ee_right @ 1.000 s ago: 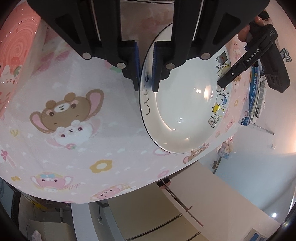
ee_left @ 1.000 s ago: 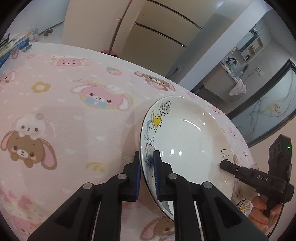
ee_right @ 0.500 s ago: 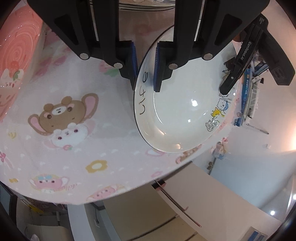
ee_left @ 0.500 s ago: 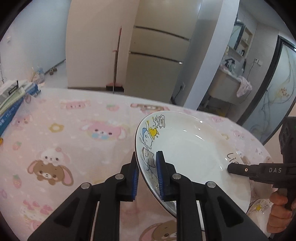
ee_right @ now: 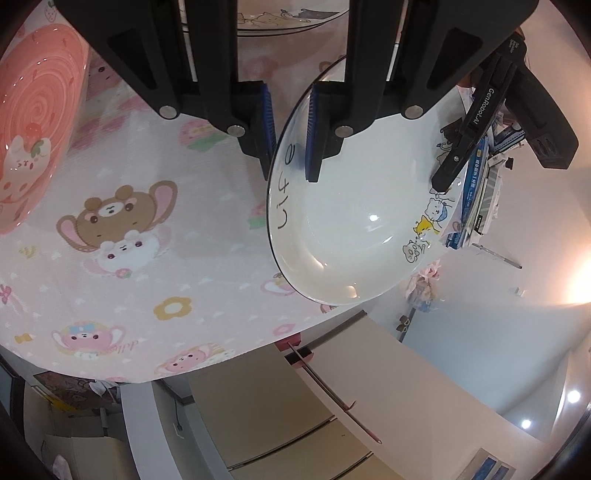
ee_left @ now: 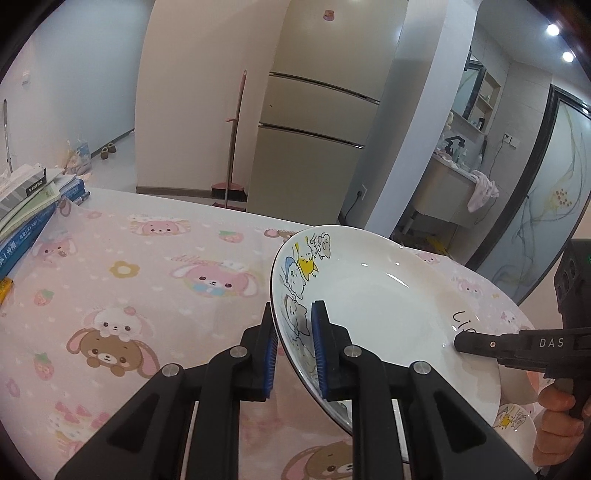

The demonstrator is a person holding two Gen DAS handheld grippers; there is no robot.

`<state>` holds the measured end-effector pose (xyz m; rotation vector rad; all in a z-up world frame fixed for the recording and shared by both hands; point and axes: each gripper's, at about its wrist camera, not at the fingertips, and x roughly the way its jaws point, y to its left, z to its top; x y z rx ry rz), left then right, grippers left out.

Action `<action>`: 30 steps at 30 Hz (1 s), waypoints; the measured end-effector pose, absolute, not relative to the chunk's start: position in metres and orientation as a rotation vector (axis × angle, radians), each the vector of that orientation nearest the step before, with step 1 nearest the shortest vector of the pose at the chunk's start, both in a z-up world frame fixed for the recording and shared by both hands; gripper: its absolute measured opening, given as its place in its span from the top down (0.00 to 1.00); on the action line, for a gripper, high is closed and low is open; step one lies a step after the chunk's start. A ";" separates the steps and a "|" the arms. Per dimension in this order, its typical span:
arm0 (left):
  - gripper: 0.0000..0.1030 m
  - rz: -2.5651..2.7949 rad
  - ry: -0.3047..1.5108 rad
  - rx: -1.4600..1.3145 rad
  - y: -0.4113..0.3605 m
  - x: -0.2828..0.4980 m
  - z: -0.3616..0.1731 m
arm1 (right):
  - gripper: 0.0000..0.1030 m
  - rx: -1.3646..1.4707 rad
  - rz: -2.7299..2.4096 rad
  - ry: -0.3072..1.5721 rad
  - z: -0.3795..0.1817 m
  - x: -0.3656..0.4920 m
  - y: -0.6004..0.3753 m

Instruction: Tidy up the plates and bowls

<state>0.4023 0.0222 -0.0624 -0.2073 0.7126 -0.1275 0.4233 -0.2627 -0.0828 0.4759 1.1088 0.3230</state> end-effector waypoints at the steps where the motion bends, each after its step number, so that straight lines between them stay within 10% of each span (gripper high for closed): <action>1: 0.82 -0.127 0.711 -0.203 0.021 0.402 -0.062 | 0.85 0.476 0.323 1.110 -0.083 0.424 -0.263; 30: 0.82 -0.191 0.619 -0.227 0.008 0.342 0.015 | 0.85 0.488 0.363 0.976 0.003 0.374 -0.294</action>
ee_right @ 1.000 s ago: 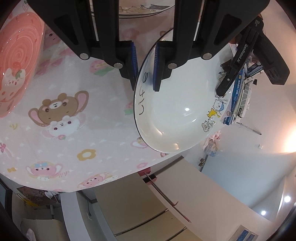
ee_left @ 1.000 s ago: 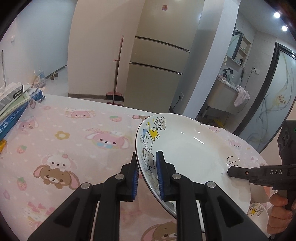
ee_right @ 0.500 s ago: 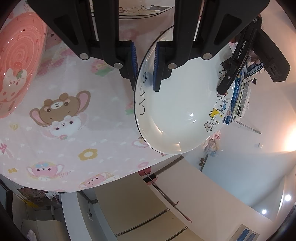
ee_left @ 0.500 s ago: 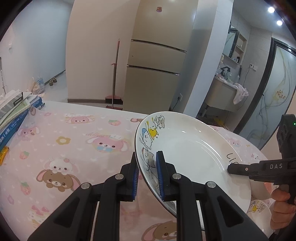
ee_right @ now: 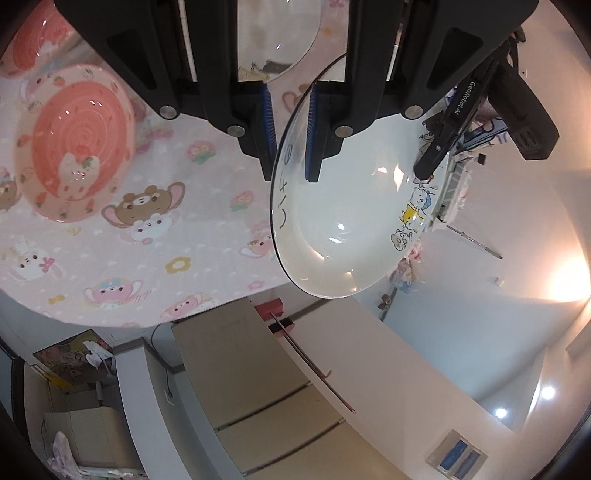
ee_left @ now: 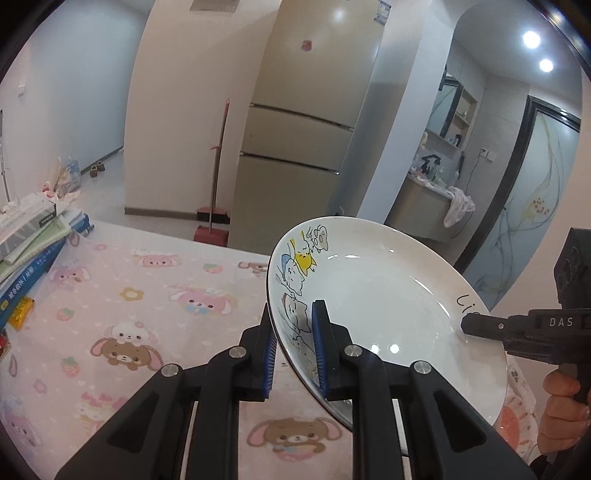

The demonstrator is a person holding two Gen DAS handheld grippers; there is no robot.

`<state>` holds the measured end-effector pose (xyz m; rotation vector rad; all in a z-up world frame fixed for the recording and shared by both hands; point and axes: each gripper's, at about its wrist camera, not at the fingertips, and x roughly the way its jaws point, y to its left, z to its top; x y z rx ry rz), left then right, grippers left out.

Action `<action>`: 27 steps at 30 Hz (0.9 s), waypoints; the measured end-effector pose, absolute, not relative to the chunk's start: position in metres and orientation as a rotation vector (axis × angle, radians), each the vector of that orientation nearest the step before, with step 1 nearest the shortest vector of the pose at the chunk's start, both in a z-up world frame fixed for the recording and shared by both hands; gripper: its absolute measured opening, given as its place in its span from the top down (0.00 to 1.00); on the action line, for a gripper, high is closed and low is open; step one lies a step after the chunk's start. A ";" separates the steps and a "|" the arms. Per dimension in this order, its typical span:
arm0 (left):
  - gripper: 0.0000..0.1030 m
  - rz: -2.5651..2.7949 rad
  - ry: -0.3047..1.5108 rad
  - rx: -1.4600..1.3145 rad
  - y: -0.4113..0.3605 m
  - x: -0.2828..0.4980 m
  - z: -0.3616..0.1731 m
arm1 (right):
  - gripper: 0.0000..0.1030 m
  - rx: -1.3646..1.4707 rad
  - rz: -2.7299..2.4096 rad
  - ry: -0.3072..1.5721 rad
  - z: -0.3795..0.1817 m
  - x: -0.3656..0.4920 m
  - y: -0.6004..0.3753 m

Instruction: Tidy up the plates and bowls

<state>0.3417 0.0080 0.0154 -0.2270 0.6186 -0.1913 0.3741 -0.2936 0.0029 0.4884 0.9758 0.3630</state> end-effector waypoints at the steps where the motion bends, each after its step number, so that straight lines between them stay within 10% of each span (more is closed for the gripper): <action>1: 0.82 -0.197 0.608 -0.230 0.006 0.333 0.022 | 0.85 0.489 0.369 0.964 0.010 0.368 -0.296; 27: 0.81 -0.201 0.539 -0.153 -0.052 0.130 0.040 | 0.85 0.384 0.389 0.788 0.018 0.167 -0.335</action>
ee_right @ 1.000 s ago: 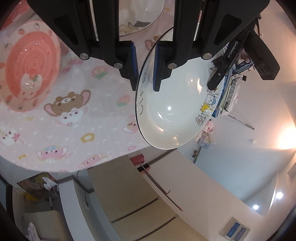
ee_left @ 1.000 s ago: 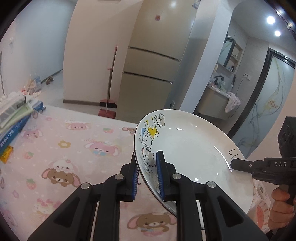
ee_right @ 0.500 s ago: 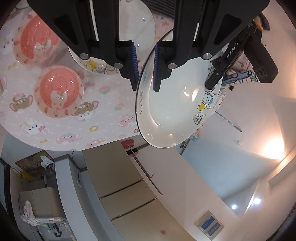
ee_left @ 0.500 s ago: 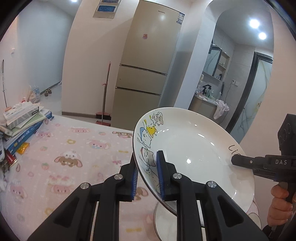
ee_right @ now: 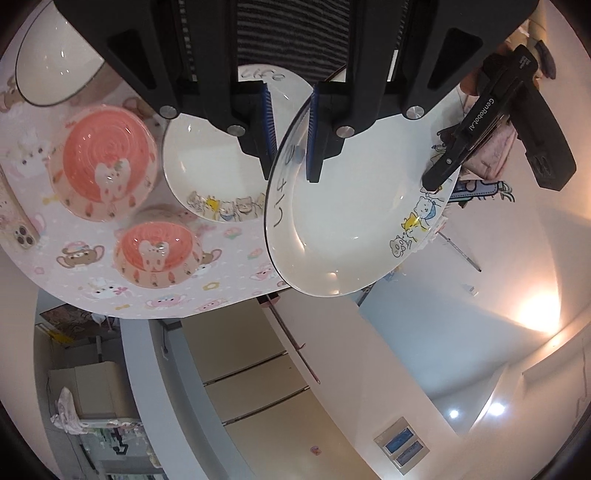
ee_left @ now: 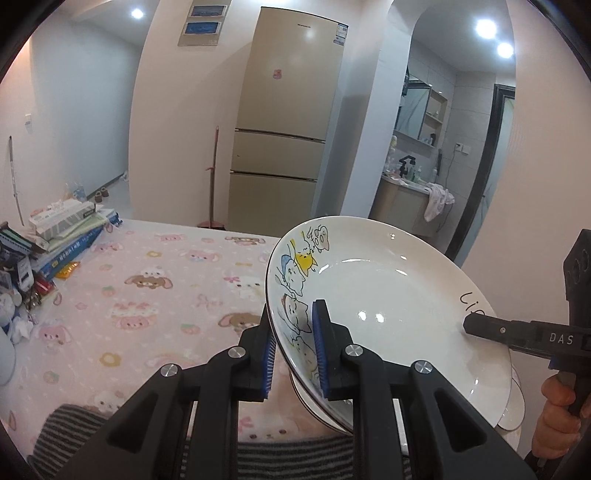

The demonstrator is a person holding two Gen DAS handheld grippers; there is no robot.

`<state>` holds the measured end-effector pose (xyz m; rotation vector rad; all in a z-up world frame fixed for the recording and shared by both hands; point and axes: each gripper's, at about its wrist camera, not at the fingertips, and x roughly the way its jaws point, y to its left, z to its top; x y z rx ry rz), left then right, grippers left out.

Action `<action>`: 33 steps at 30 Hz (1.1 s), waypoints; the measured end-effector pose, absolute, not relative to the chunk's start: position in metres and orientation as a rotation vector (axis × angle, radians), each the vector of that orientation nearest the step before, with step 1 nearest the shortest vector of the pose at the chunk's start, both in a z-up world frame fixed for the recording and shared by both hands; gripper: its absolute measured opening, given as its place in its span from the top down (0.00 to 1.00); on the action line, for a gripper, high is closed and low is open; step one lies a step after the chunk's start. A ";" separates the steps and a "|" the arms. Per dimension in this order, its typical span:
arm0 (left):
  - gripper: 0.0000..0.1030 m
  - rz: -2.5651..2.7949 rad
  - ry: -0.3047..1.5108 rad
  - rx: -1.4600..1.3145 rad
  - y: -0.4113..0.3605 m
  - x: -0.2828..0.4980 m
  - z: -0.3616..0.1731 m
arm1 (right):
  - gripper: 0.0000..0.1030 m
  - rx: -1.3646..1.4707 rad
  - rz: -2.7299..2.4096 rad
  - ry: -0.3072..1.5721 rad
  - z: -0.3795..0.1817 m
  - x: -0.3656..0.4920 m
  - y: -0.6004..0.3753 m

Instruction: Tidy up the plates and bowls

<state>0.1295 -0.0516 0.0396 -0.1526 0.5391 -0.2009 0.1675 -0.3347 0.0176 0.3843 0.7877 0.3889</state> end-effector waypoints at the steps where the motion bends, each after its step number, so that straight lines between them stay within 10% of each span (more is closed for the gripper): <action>1: 0.81 -0.214 0.537 -0.155 -0.052 0.126 0.036 | 0.85 0.382 0.384 0.785 0.015 0.163 -0.336; 33: 0.80 -0.252 0.804 -0.066 -0.092 0.152 -0.057 | 0.81 0.431 0.235 0.918 -0.073 0.136 -0.358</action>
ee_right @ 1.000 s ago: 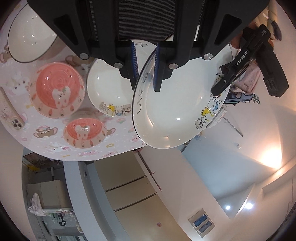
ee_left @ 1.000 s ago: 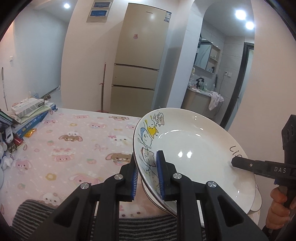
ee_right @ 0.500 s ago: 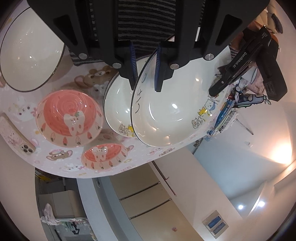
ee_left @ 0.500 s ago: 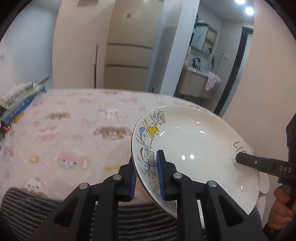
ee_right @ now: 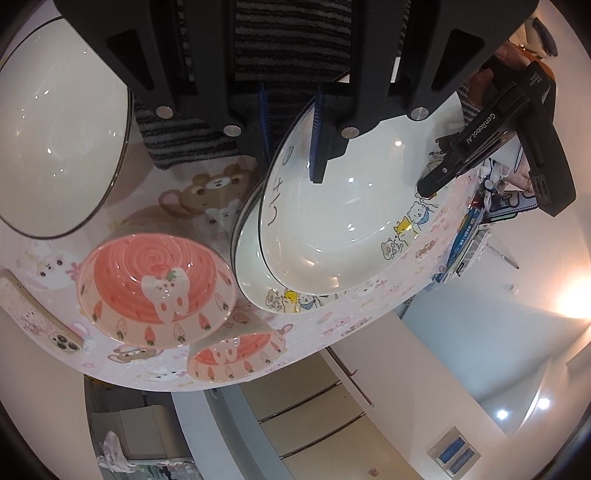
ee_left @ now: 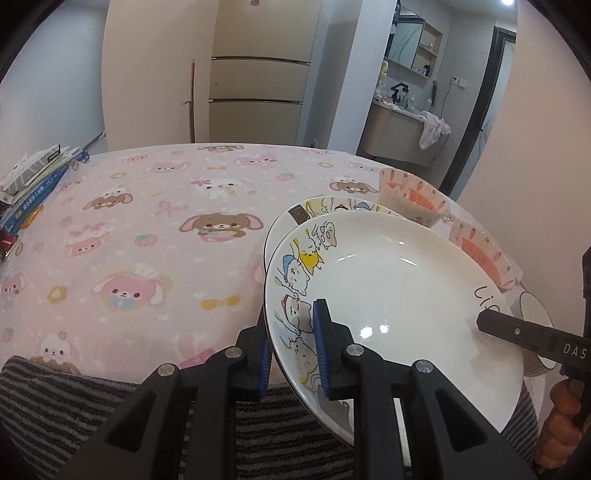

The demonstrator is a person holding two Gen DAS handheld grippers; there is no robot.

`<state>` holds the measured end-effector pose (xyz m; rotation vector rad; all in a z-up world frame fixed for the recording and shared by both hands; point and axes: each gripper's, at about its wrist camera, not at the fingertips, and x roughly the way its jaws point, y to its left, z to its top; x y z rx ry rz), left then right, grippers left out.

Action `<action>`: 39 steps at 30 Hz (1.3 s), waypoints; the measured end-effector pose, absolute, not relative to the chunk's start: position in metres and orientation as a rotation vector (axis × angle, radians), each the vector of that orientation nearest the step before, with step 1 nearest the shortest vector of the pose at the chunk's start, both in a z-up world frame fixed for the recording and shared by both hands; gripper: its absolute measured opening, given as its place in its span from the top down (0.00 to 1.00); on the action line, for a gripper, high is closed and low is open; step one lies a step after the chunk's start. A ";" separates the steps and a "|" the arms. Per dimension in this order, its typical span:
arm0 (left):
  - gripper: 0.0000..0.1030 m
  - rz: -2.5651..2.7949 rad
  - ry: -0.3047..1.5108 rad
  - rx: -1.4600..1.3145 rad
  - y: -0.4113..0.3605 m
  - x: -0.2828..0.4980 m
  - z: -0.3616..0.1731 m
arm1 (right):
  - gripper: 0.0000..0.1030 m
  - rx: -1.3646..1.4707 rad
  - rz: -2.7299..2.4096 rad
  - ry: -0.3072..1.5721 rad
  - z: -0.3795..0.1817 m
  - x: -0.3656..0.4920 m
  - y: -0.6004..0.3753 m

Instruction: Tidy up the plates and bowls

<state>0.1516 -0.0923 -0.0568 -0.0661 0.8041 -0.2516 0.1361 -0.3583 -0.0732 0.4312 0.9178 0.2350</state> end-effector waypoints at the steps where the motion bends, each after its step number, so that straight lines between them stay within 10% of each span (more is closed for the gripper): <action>1: 0.80 -0.249 0.804 -0.059 -0.093 0.152 -0.057 | 0.81 0.432 0.233 0.916 -0.074 0.136 -0.359; 21: 0.78 -0.226 0.802 -0.031 -0.102 0.160 -0.066 | 0.79 0.406 0.155 0.884 -0.075 0.148 -0.354; 31: 0.51 -0.253 0.772 0.045 -0.113 0.150 -0.063 | 0.75 0.361 0.133 0.862 -0.074 0.148 -0.348; 35: 0.51 -0.238 0.754 0.042 -0.111 0.148 -0.061 | 0.79 0.352 0.122 0.859 -0.074 0.148 -0.348; 37: 0.73 -0.199 0.738 0.032 -0.106 0.147 -0.059 | 0.79 0.359 0.122 0.862 -0.075 0.149 -0.349; 39: 0.73 -0.211 0.751 -0.015 -0.098 0.149 -0.059 | 0.80 0.365 0.116 0.858 -0.075 0.150 -0.351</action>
